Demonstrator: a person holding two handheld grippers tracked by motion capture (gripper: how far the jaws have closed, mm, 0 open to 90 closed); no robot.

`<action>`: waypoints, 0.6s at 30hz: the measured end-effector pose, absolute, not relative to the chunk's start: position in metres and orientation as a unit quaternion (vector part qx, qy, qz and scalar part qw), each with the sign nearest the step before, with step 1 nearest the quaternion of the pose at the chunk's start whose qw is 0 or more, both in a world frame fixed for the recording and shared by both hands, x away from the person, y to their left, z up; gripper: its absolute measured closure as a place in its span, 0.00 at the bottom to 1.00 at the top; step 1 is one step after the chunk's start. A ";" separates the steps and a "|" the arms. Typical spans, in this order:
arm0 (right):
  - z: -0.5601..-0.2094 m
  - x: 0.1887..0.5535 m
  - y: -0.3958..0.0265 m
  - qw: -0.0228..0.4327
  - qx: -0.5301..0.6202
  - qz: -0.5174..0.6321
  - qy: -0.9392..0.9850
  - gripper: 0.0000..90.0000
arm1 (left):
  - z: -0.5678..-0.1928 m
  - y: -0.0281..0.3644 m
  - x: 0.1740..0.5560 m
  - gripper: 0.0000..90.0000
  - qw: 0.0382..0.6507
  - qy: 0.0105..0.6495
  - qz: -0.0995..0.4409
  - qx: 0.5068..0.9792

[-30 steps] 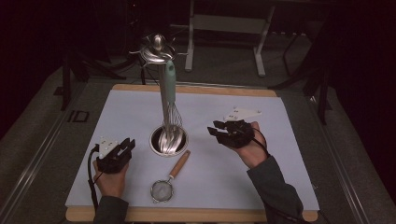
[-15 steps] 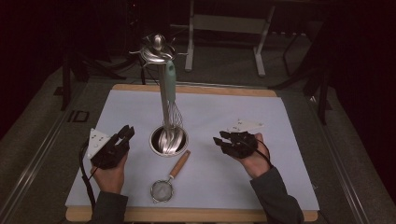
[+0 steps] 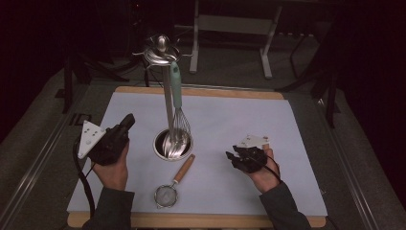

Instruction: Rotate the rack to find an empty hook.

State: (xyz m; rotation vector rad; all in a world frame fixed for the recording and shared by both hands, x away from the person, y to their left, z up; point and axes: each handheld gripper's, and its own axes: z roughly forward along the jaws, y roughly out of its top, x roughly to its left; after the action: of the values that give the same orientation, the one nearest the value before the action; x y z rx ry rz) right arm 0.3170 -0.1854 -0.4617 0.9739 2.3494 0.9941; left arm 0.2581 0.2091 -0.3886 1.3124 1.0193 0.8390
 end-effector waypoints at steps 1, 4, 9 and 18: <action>-0.465 0.316 -0.188 0.202 0.355 0.357 0.840 0.69 | -0.386 0.208 0.259 1.00 0.600 0.437 0.362 0.564; -0.471 0.315 -0.194 0.200 0.362 0.358 0.837 0.68 | -0.375 0.203 0.261 1.00 0.616 0.422 0.363 0.557; -0.479 0.313 -0.200 0.197 0.374 0.362 0.831 0.68 | -0.358 0.195 0.266 1.00 0.640 0.403 0.359 0.547; -0.479 0.313 -0.208 0.193 0.390 0.374 0.819 0.66 | -0.322 0.181 0.273 1.00 0.670 0.365 0.366 0.533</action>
State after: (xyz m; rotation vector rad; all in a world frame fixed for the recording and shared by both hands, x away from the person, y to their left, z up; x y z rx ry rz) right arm 0.3134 -0.2083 -0.4787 1.0945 2.2969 1.0501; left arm 0.2732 0.1812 -0.3222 1.2012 0.8231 0.8241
